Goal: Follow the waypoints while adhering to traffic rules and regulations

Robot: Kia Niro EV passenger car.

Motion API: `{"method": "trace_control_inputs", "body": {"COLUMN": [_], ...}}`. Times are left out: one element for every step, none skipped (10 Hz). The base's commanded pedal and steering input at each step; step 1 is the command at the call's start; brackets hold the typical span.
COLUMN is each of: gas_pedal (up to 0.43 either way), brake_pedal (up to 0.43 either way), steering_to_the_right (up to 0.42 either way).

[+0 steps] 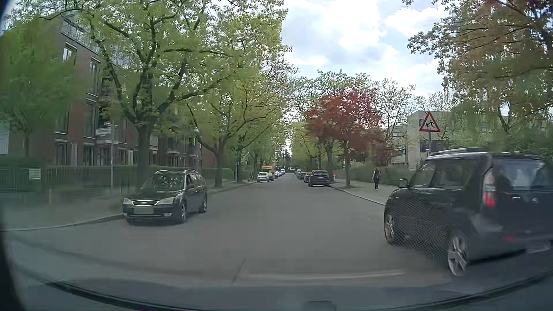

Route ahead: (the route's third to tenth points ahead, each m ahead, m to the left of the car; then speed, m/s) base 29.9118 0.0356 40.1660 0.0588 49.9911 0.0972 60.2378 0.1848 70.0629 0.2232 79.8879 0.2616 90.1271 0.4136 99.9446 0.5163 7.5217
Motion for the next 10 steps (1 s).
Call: {"method": "trace_control_inputs", "body": {"gas_pedal": [0.319, 0.319, 0.319, 0.319, 0.319, 0.319, 0.319, 0.319, 0.319, 0.319], "brake_pedal": [0.024, 0.024, 0.024, 0.024, 0.024, 0.024, 0.024, 0.024, 0.024, 0.024], "steering_to_the_right": [-0.010, -0.009, -0.007, -0.006, -0.006, -0.006, -0.006, -0.005, -0.005, -0.005]}}
